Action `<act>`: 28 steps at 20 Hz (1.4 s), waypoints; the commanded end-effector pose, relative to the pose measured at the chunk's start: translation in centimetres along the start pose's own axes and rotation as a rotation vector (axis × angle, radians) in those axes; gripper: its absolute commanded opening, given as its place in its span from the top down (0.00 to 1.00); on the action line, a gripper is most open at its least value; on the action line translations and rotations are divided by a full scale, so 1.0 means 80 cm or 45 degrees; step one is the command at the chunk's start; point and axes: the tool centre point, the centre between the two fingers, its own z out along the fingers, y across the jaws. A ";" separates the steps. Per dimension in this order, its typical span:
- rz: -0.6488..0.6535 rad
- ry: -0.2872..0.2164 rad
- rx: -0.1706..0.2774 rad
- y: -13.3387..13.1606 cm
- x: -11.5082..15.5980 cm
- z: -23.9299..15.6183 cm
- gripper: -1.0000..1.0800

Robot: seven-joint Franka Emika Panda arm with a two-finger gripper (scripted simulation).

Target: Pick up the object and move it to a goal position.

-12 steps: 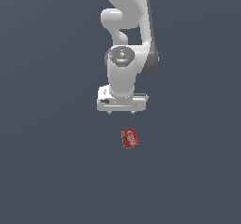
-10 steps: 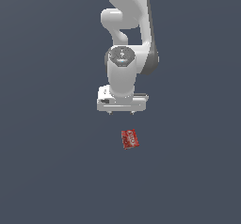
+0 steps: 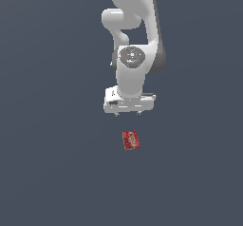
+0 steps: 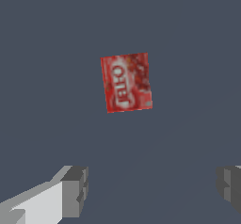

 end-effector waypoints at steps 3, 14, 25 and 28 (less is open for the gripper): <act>-0.002 0.001 -0.001 0.001 0.003 0.002 0.04; -0.064 0.029 -0.009 -0.005 0.047 0.042 0.04; -0.133 0.061 -0.015 -0.013 0.091 0.094 0.04; -0.139 0.064 -0.016 -0.013 0.094 0.099 0.04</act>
